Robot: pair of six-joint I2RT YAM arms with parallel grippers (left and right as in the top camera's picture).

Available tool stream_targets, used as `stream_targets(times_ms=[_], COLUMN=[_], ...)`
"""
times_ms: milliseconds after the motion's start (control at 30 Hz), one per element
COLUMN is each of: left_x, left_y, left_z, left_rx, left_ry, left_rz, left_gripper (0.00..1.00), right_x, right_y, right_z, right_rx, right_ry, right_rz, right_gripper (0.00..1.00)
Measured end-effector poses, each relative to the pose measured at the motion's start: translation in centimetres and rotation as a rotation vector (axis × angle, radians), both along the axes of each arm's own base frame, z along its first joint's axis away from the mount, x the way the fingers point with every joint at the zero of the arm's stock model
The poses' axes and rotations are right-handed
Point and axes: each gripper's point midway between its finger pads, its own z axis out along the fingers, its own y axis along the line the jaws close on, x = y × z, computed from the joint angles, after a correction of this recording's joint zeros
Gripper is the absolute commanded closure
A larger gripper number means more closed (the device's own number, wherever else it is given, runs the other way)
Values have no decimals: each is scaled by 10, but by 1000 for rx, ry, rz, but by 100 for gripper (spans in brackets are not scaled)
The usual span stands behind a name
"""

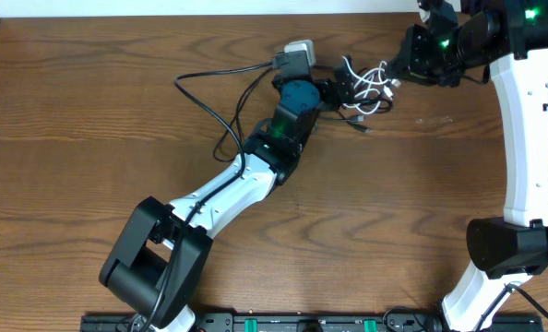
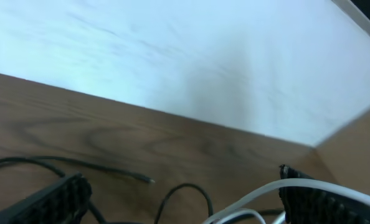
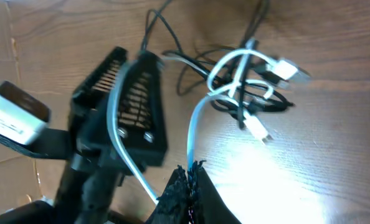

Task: Untangle cables

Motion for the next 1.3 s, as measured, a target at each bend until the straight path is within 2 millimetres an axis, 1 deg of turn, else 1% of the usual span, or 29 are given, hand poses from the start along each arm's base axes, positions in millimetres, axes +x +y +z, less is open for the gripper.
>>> stream_targets(times_ms=[100,167,300,433,467,533,600,633,667,733,767,800,933,967,1033,1133,1200,1300], left_x=[6,10,14,10,7,1,-4,-7,-10,-17,-20,-24,-33,-34,-37,-38,-39,-40], left_y=[19,38,81,116,121,124,120,118,114,109,106,104,101,101,104,113,120,127], left_z=[6,15,41,64,67,68,62,57,48,31,24,17,1,-2,-7,-15,-20,-25], left_rx=[-2,-2,9,31,41,76,109,124,143,178,191,200,224,227,235,240,240,239], left_ry=[-4,-8,-30,-37,-32,-11,21,42,75,139,168,195,264,276,301,340,365,393], left_rz=[64,114,204,269,273,259,221,200,170,119,95,76,32,26,22,35,43,47], left_gripper=[1,1,1,1,1,1,1,1,0,0,0,0,0,0,0,0,0,0], right_x=[-2,-4,-7,-7,-8,-8,-8,-6,-4,1,3,3,7,7,5,-2,-5,-7], right_y=[-3,-8,-17,-23,-24,-25,-26,-25,-24,-19,-15,-11,12,20,32,47,50,47], right_z=[-3,-6,-11,-15,-16,-22,-30,-37,-40,-53,-61,-67,-89,-96,-105,-124,-138,-158], right_rx=[-19,-45,-102,-145,-153,-166,-175,-181,-181,-176,-170,-165,-149,-146,-143,-147,-150,-157], right_ry=[11,24,41,38,39,47,61,62,61,61,62,66,55,51,55,87,112,148], right_rz=[-8,-17,-34,-30,-26,-12,-2,5,8,24,37,48,102,122,138,141,120,72], right_gripper=[99,99,99,99,99,98,97,94,93,87,84,78,57,55,55,55,57,60])
